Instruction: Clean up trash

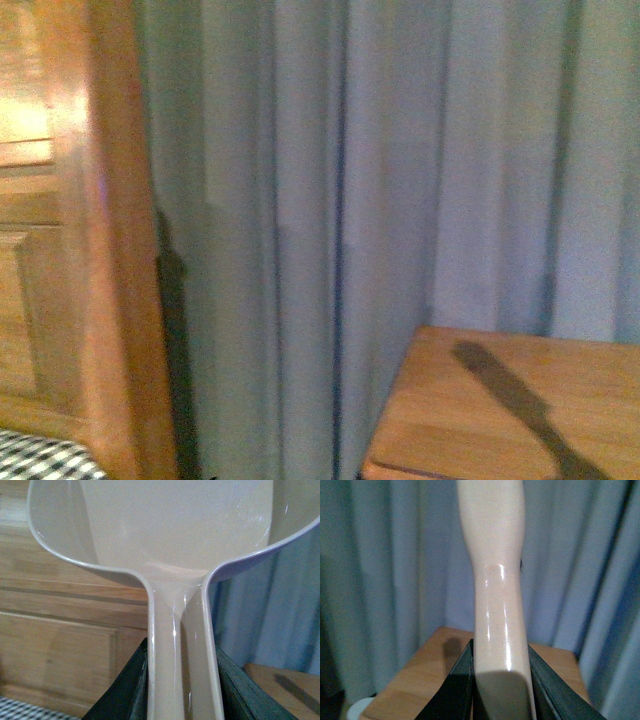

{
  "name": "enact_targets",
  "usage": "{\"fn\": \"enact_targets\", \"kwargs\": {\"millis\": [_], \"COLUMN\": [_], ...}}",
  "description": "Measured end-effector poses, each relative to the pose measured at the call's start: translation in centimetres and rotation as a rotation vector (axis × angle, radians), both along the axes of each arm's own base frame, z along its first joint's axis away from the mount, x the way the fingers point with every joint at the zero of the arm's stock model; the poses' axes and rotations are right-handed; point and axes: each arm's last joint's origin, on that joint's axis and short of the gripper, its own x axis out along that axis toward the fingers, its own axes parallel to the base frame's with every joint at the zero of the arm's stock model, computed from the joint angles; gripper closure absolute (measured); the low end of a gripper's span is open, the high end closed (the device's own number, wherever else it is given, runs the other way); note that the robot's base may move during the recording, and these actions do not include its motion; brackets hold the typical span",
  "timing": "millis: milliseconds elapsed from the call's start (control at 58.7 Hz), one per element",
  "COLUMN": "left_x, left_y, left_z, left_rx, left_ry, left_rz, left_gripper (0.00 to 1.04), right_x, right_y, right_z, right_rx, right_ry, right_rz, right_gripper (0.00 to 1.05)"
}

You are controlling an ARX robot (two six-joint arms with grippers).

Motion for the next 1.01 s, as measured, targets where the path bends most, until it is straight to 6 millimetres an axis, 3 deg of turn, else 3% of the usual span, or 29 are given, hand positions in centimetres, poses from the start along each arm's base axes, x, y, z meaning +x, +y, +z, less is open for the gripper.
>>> {"fn": "enact_targets", "kwargs": {"millis": [1006], "left_x": [0.03], "left_y": [-0.04], "left_z": [-0.04], "left_rx": [0.001], "left_ry": [0.003], "left_rz": [-0.008], "left_gripper": [0.77], "right_x": [-0.03], "right_y": [-0.03], "right_z": [0.0], "right_rx": [0.001], "right_ry": [0.0], "right_rz": [-0.008], "right_gripper": [0.84]}}
